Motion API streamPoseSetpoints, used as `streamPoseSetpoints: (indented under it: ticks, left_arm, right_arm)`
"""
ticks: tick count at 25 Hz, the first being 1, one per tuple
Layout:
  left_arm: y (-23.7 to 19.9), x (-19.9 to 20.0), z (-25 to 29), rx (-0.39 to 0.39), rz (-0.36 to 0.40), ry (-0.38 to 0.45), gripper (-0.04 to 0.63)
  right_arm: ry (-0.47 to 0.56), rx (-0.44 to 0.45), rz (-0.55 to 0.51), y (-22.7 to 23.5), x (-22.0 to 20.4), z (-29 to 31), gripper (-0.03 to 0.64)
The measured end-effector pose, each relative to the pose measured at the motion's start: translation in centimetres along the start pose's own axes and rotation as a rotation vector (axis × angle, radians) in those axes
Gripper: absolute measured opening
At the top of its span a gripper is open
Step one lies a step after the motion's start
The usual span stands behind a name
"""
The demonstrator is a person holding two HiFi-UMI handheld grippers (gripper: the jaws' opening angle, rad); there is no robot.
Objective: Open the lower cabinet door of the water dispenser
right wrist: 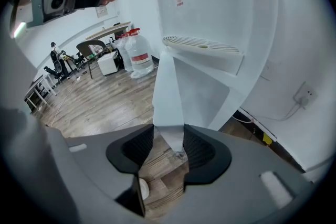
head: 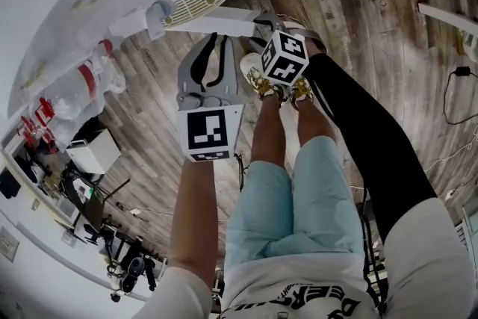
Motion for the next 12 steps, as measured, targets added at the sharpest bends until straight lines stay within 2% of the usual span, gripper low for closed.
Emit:
streamPoseSetpoints:
  ticks: [6,12]
  left_arm:
    - [1.7,-0.5,-0.7,0.068,-0.023,-0.001,0.060]
    - [2.3,-2.5,-2.0,0.120,-0.080,-0.007,0.060]
  right_arm:
    - [0.019,0.066,-0.045,-0.9,-0.6,0.2,0.169]
    - [0.031,0.093,-0.060,-1.9,-0.1,0.4,0.169]
Point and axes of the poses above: the fingertips, and each gripper's own axes: z forward along the fingers, y to its right, x out of its top, the point moved 10 cm from there along -z, backward along the fingers, and after that the axes turned 15 degrees about -x, right-handed, at the moved point
